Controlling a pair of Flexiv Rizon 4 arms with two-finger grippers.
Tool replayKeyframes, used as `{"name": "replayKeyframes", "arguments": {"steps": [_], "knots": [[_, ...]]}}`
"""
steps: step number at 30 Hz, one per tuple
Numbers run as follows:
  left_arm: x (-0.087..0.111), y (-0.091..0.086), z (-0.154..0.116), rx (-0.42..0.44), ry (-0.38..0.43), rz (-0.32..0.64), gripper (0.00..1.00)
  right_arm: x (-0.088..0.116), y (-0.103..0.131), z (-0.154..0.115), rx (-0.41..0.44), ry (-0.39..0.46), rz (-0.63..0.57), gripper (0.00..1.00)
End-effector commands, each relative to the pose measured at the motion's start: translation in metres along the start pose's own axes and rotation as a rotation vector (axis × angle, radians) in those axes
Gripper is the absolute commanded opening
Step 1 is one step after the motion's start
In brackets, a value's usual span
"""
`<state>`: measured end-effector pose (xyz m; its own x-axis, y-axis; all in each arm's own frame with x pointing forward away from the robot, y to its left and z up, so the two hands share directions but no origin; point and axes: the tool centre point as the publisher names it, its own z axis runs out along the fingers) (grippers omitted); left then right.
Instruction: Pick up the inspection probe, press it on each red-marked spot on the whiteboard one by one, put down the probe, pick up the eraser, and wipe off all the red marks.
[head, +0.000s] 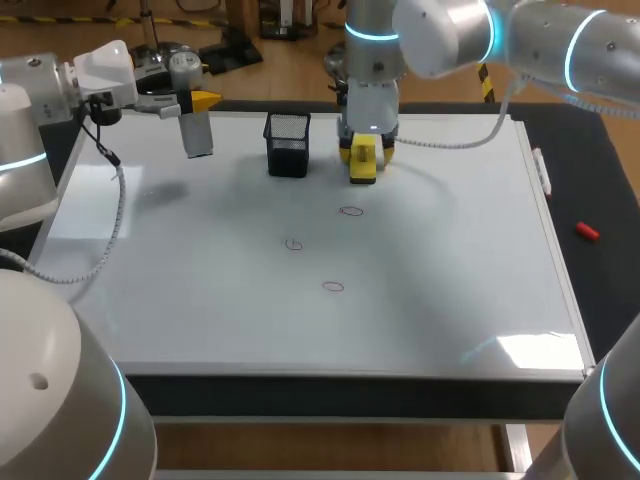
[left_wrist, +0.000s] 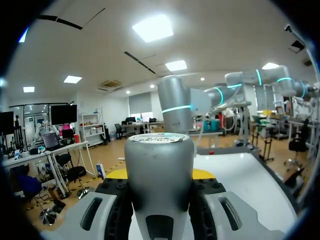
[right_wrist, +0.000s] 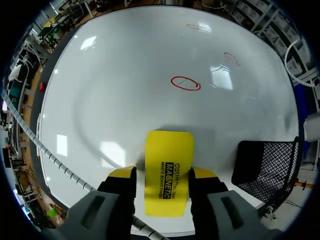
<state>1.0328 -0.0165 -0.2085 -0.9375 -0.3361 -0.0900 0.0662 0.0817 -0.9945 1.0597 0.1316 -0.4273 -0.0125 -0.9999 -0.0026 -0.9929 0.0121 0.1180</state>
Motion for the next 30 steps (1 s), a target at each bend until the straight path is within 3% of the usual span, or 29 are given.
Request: {"name": "replayKeyframes", "arguments": {"steps": [1, 9, 16, 30], "knots": [[0.0, 0.0, 0.0, 0.002, -0.002, 0.002, 0.0, 0.003, 0.0, -0.008, 0.014, 0.004, 0.017, 0.0], [0.0, 0.0, 0.0, 0.002, -0.002, 0.002, 0.0, 0.026, 0.008, -0.032, 0.059, -0.008, 0.15, 0.0], [0.0, 0.0, 0.0, 0.002, -0.002, 0.002, 0.0, 0.064, 0.018, -0.045, 0.053, -0.006, 0.37, 0.0], [0.0, 0.0, 0.0, 0.002, -0.002, 0.002, 0.0, 0.139, 0.056, -0.047, 0.056, -0.033, 0.616, 0.0]]}}
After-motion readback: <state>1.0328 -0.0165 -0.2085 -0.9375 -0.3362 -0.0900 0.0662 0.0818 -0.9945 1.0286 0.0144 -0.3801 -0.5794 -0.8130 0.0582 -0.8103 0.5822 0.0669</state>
